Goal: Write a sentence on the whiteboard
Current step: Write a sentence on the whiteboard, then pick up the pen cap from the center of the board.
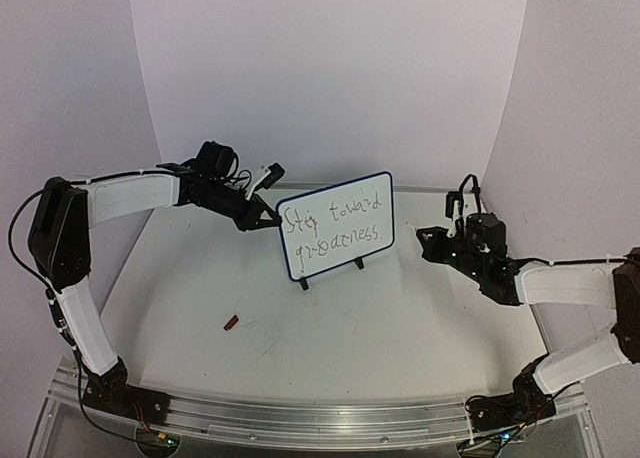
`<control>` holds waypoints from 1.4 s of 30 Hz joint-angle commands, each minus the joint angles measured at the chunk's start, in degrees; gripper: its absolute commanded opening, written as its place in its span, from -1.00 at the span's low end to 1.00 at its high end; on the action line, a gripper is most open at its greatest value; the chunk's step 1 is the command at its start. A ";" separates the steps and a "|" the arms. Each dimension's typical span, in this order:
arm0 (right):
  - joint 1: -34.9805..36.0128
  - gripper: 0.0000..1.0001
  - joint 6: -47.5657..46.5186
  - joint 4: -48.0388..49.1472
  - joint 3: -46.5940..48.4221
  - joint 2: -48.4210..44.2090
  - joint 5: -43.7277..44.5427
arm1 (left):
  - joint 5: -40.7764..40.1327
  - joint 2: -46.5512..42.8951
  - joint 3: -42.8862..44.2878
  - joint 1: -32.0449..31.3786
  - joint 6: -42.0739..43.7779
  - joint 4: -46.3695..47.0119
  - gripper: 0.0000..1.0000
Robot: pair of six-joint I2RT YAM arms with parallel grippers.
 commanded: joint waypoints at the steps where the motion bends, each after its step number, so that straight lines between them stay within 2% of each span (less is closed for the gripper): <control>1: -0.26 -1.00 -1.81 -6.64 -0.61 -7.10 3.49 | -5.30 0.48 -1.31 1.68 2.58 -6.85 -1.00; 6: -0.28 -1.00 -2.35 -9.68 -0.18 -11.21 4.54 | -5.40 -0.51 -2.19 1.91 3.23 -8.39 -1.00; 19: -0.28 -1.00 -3.21 -12.40 0.37 -14.04 5.21 | -5.24 -1.85 -0.14 3.93 4.65 -13.96 -1.00; 34: -0.27 -1.00 -2.57 -13.43 -0.29 -16.91 5.21 | -3.36 -3.95 3.83 3.92 3.18 -14.82 -0.98; 35: -0.28 -1.00 -2.57 -13.43 -0.44 -17.10 5.22 | -3.30 -4.23 3.92 3.92 3.11 -14.76 -0.94; 36: -0.28 -1.00 -2.51 -13.43 -0.52 -17.25 5.16 | -3.48 -4.41 3.93 3.93 2.81 -14.60 -0.81; 41: -0.27 -1.00 -2.45 -13.60 -0.91 -18.51 5.13 | -6.30 -5.58 3.30 3.89 1.66 -13.99 -0.06; 42: -0.26 -1.00 -2.52 -13.69 -0.89 -18.83 5.12 | -7.40 -6.13 2.87 3.92 1.33 -13.75 0.03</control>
